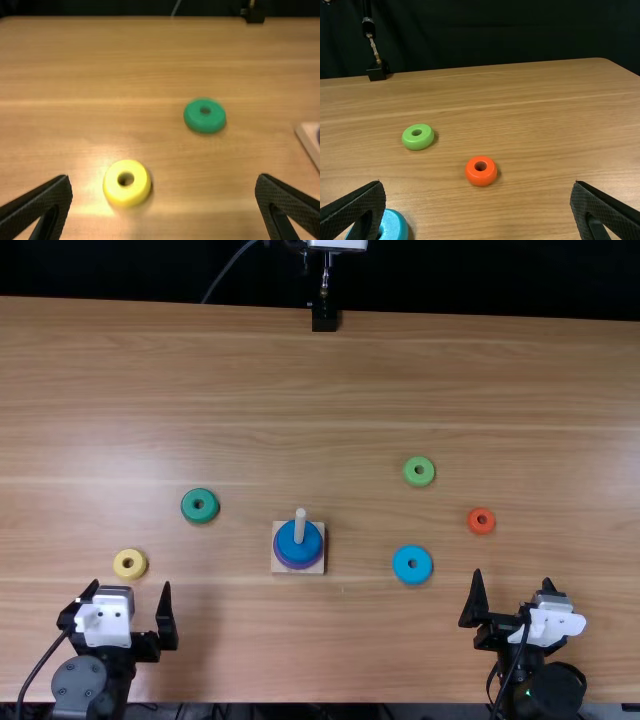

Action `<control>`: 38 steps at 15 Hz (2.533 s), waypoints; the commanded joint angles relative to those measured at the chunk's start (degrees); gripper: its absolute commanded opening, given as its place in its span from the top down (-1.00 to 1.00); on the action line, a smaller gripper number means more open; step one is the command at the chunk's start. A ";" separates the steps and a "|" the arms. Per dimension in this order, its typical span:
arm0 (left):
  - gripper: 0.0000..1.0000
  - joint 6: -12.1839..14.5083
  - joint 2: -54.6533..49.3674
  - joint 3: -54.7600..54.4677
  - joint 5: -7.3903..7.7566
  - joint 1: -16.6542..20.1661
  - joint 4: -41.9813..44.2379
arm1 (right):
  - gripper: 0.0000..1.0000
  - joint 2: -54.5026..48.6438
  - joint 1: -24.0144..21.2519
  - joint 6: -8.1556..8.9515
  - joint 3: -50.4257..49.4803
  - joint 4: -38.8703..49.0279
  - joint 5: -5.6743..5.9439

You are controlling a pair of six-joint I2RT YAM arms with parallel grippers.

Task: Build the Hanoi tower: stack the rings onto the peg from bottom to top in this color order: purple, dark blue, light blue, dark green, light green, yellow, orange.

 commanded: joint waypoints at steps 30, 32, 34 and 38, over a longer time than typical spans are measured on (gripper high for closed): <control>-1.00 0.77 -0.93 -7.55 -0.08 1.02 -1.15 | -1.00 -0.73 -0.53 -0.15 -3.50 -4.28 0.53; -1.00 0.77 -0.93 -7.55 -0.08 1.02 -1.15 | -1.00 -0.73 -0.35 -0.15 -3.59 -4.07 0.63; -1.00 0.77 -0.93 -7.55 -0.08 1.02 -1.15 | -1.00 -0.73 -0.53 -0.15 -1.48 -2.59 0.63; -1.00 0.77 -0.93 -7.55 -0.08 1.02 -1.15 | -1.00 2.26 -0.53 0.48 15.22 -1.65 0.63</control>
